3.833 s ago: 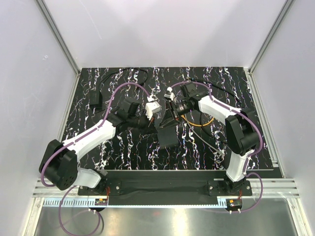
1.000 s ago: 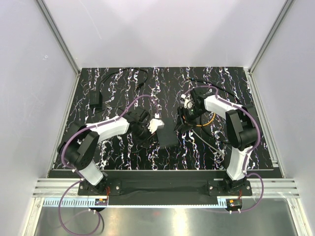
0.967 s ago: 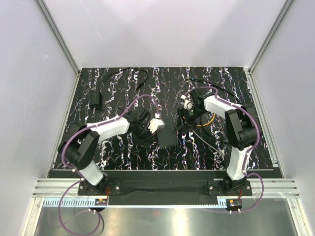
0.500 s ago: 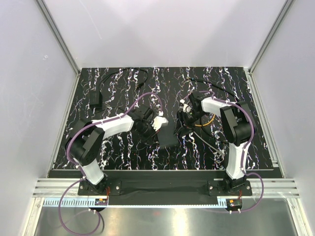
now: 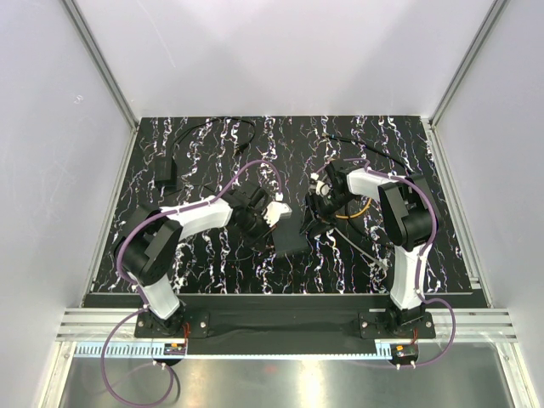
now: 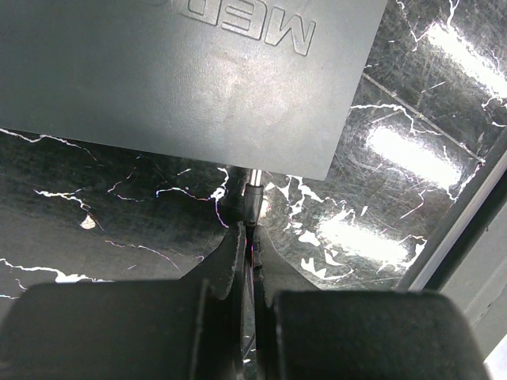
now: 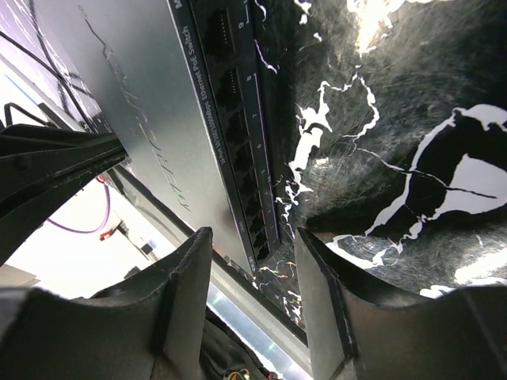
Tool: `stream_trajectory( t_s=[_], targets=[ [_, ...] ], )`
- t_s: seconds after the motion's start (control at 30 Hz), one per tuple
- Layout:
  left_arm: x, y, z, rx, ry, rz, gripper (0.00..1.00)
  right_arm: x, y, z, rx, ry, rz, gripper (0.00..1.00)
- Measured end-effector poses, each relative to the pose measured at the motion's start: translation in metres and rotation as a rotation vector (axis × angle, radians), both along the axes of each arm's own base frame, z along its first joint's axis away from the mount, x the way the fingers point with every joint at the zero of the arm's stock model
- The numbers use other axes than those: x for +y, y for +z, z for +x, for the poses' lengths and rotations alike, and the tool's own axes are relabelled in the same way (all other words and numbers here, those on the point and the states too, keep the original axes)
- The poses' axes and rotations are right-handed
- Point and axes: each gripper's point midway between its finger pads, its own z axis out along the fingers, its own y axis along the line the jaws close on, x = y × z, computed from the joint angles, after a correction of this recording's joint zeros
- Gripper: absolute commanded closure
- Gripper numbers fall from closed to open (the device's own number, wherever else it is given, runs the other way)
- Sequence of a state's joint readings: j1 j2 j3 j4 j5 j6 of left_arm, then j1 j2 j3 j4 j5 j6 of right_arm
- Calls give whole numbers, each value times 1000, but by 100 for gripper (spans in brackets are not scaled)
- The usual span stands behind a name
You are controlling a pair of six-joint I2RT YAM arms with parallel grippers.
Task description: Insert the plug into the switch port
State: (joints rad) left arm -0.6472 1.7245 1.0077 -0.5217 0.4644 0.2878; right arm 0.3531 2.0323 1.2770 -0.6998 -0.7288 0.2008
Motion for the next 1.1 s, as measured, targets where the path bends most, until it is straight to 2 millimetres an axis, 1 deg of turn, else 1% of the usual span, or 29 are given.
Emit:
stream_trajectory(
  t_s=[0.33,0.8,0.93,1.03,1.1],
  targets=[
    [-1,0,0,4,6,-3,100,3,3,-1,9,1,21,50],
    [-6,3,5,-12,14,-19,100,3,2,-2,14,2,27,53],
    [-8,4,6,0,20,-24,100,6,3,-2,25,1,46,55],
    [-11,-1,5,29,23,-24,100,7,3,-3,33,-4,55,57],
    [-12,-2,3,46,28,-28,100,7,2,-3,37,-10,60,60]
  ],
)
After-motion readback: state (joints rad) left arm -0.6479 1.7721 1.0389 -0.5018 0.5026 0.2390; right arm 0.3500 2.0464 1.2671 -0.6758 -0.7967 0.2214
